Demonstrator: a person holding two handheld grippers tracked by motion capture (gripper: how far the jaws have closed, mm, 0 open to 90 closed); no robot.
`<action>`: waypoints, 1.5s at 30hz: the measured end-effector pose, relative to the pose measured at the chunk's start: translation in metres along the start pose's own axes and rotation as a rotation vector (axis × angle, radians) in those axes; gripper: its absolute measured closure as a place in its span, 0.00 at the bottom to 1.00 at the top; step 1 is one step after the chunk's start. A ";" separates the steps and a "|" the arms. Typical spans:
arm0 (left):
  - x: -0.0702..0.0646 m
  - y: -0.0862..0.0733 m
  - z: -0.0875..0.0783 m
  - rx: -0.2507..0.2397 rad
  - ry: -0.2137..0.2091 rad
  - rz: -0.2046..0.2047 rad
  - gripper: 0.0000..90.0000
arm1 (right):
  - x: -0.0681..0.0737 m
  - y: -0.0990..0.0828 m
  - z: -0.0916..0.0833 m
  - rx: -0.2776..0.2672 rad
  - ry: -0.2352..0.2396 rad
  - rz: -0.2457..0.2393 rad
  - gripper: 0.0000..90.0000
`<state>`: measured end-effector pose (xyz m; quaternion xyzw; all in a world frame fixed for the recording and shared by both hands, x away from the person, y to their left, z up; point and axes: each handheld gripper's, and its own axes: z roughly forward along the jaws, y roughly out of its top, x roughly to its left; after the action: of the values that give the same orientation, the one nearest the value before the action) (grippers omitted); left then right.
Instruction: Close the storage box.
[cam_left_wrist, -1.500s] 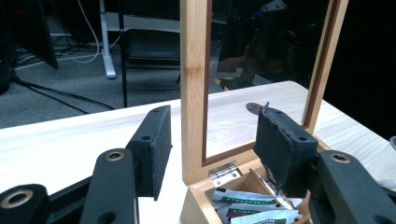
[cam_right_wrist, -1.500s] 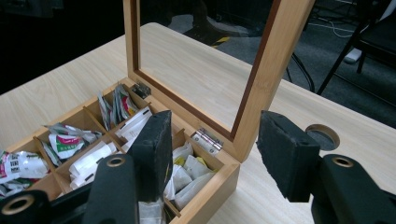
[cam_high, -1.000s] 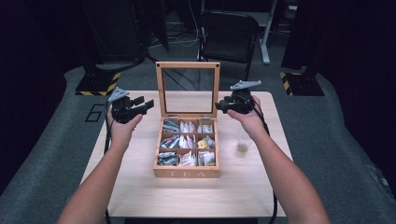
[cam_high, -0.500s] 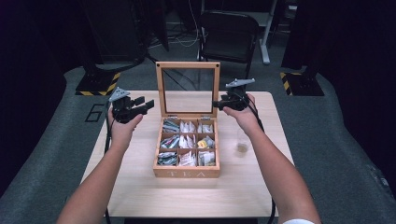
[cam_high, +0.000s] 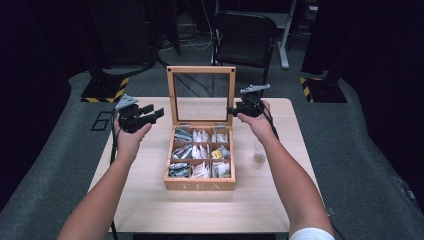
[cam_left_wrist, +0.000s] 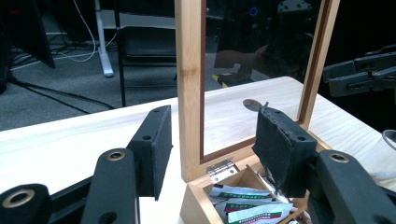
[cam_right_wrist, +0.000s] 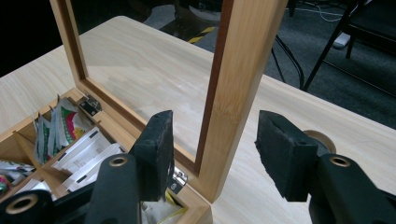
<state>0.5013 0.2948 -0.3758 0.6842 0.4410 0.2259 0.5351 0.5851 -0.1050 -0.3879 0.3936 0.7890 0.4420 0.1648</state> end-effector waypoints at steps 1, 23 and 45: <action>0.000 0.000 0.000 0.000 0.000 0.000 0.51 | -0.001 0.000 0.001 -0.002 0.001 0.005 0.51; 0.002 -0.005 0.002 0.011 -0.004 -0.006 0.51 | 0.000 0.007 0.013 0.004 0.025 -0.003 0.51; -0.010 0.000 0.009 0.007 -0.018 0.011 0.52 | -0.001 -0.002 -0.007 -0.041 0.164 0.079 0.76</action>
<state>0.5037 0.2817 -0.3771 0.6905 0.4333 0.2213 0.5353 0.5799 -0.1104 -0.3858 0.3835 0.7744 0.4951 0.0902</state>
